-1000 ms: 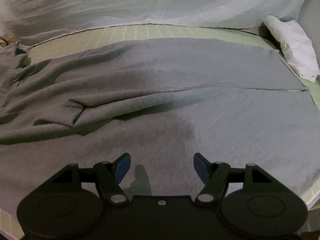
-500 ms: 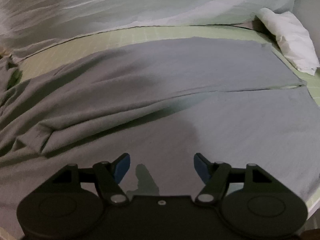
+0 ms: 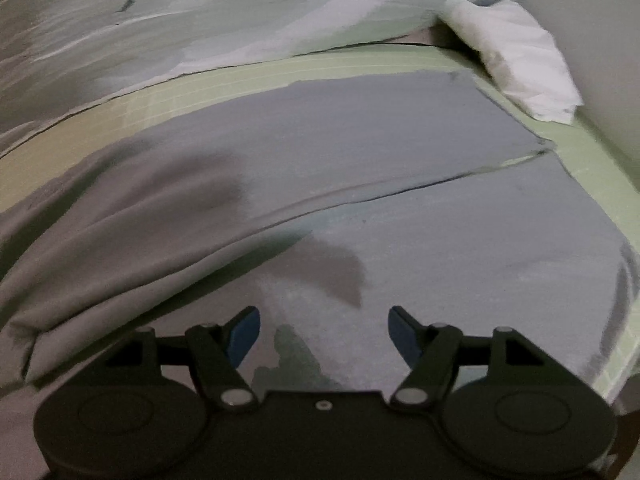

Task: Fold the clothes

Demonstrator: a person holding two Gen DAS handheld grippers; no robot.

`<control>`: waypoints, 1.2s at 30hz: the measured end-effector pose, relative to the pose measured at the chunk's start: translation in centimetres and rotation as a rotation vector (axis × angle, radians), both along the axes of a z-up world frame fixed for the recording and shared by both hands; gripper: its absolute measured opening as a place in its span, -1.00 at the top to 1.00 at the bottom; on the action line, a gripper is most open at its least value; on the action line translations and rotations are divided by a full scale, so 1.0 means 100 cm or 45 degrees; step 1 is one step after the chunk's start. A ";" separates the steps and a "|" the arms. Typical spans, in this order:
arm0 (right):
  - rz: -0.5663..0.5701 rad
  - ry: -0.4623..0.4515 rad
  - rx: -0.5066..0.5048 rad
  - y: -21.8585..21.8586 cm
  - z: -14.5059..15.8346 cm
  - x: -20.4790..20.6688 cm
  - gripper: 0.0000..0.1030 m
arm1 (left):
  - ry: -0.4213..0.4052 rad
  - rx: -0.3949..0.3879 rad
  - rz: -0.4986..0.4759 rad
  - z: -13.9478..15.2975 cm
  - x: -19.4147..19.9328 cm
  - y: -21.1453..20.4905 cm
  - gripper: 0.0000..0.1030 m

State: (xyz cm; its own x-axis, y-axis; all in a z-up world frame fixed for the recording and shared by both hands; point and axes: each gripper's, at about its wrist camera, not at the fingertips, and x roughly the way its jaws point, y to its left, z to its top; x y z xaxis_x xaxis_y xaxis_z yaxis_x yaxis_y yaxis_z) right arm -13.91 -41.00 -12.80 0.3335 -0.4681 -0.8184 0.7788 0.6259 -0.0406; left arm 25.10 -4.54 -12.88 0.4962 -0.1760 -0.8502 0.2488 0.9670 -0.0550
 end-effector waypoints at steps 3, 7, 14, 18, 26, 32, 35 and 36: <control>-0.058 0.046 0.008 -0.003 -0.004 0.004 -0.46 | -0.032 0.048 -0.034 -0.007 0.013 -0.010 -0.04; -0.104 0.059 0.056 -0.006 -0.008 0.016 -0.47 | -0.095 0.098 0.087 -0.013 0.030 -0.001 0.20; -0.061 0.096 0.031 -0.005 -0.003 0.029 -0.49 | -0.037 -0.011 0.268 -0.014 0.052 0.019 0.07; -0.037 0.083 0.018 -0.012 -0.003 0.027 -0.54 | -0.049 -0.059 0.222 0.000 0.030 0.015 -0.51; -0.028 -0.124 -0.031 -0.039 0.003 -0.010 -1.00 | -0.116 -0.089 0.196 0.032 -0.066 0.015 -0.73; -0.154 -0.333 -0.014 -0.083 0.010 -0.088 -1.00 | -0.117 -0.093 0.207 0.047 -0.161 0.000 -0.79; -0.258 -0.390 0.017 -0.113 0.010 -0.137 -1.00 | -0.105 -0.098 0.219 0.048 -0.200 -0.016 -0.80; -0.299 -0.412 0.037 -0.123 0.009 -0.154 -1.00 | -0.100 -0.100 0.224 0.048 -0.213 -0.021 -0.80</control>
